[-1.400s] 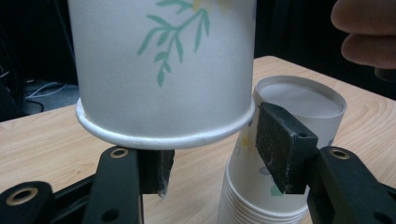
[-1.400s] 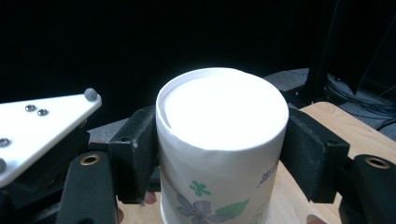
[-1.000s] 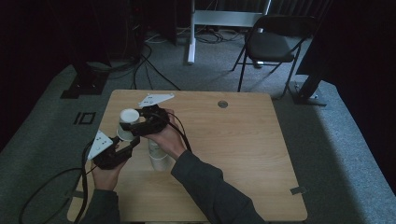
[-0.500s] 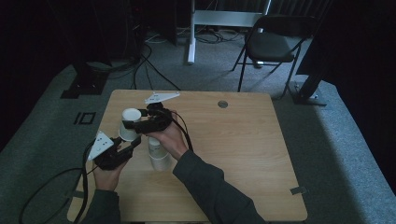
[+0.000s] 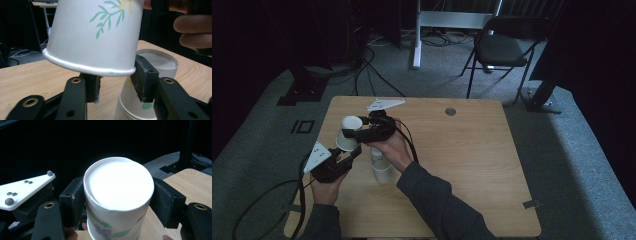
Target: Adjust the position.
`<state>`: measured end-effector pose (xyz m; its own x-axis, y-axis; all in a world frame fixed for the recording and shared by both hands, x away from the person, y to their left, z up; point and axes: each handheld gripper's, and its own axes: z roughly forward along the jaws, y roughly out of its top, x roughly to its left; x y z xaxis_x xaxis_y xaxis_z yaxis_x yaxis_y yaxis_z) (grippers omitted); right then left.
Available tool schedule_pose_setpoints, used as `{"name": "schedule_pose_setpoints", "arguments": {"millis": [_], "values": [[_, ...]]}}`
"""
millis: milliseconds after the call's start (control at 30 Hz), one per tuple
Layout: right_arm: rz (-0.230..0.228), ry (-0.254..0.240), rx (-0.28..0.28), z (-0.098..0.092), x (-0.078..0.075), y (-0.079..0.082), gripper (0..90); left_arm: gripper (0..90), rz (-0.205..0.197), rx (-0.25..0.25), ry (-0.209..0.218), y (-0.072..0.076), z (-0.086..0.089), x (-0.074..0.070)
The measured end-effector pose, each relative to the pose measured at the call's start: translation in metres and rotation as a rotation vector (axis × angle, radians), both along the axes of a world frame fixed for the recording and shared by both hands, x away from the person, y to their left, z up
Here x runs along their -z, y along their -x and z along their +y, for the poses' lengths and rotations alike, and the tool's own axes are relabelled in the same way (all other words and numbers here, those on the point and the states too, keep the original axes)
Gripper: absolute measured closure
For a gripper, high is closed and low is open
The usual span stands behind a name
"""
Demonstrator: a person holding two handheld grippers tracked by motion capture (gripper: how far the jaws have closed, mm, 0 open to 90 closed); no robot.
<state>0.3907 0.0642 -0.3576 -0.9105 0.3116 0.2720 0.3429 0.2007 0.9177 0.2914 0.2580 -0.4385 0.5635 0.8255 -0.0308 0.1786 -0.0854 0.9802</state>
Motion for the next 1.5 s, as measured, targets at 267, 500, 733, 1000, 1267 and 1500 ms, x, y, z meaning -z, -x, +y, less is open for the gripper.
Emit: {"name": "schedule_pose_setpoints", "arguments": {"millis": [267, 500, 733, 1000, 1267, 1500], "values": [[0.0, 0.008, -0.002, 0.0, 0.001, 0.0, 32.6, 74.2, -0.007, -0.006, -0.002, 0.001, 0.001, 0.0], [0.011, 0.012, -0.002, 0.0, 0.003, -0.002, 32.4, 82.0, -0.009, 0.005, -0.011, 0.001, 0.0, 0.001], [0.017, 0.024, -0.001, -0.001, 0.004, -0.003, 31.0, 85.0, -0.006, 0.02, -0.023, 0.002, -0.002, 0.002], [-0.02, 0.058, 0.025, -0.001, 0.002, 0.0, 26.9, 85.7, -0.009, 0.022, -0.022, 0.002, -0.003, 0.005], [-0.085, 0.056, 0.072, -0.007, -0.005, 0.003, 25.1, 85.6, -0.002, 0.007, -0.033, 0.002, -0.001, 0.007], [-0.127, 0.035, 0.061, -0.012, -0.012, 0.008, 27.9, 85.3, 0.007, -0.005, -0.032, 0.001, -0.001, 0.008]]}}
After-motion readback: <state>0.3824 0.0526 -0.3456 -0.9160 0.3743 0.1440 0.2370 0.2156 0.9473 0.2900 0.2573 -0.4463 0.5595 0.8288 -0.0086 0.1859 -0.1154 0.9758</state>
